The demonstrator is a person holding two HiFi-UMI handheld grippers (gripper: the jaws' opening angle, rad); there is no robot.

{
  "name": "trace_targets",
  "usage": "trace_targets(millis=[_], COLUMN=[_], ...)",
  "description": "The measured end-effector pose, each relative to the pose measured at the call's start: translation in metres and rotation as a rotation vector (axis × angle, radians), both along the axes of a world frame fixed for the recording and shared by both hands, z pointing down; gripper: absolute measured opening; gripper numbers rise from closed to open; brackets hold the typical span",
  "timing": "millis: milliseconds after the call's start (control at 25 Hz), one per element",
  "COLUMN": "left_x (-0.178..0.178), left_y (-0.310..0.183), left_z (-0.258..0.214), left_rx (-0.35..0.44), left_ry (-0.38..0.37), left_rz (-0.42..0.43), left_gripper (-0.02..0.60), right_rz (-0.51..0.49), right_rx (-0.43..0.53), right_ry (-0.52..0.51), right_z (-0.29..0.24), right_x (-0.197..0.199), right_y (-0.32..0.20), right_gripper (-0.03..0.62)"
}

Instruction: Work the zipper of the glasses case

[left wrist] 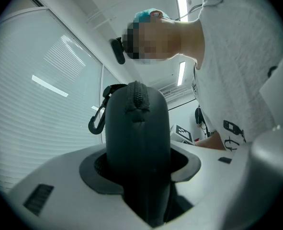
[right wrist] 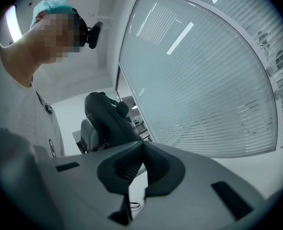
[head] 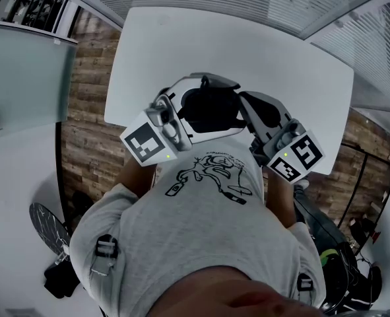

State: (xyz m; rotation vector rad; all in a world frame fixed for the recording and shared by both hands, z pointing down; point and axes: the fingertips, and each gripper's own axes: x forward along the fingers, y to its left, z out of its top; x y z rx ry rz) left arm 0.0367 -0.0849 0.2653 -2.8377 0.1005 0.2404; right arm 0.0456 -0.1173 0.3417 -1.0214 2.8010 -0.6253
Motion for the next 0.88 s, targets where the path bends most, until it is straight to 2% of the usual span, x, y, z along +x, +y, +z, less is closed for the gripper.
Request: trace_targets(millis=[280,440,880], left_x=[-0.003,-0.005,-0.005], left_y=[-0.001,0.004,-0.002], left_z=[-0.007,-0.007,-0.011], left_rx=[-0.023,-0.021,-0.065], left_ry=[0.042,0.042,0.099], left_rz=[0.017,0.020,0.026], left_gripper=[0.249,0.249,0.249], right_rz=[-0.024,-0.034,-0.070], right_rx=[-0.023,-0.039,-0.084], right_ry=[-0.017,-0.036,-0.120], right_z=[0.006,0.010,0.015], right_x=[-0.005,-0.011,-0.018], right_y=[-0.001,0.004,0.002], right_gripper=[0.005,0.005,0.005])
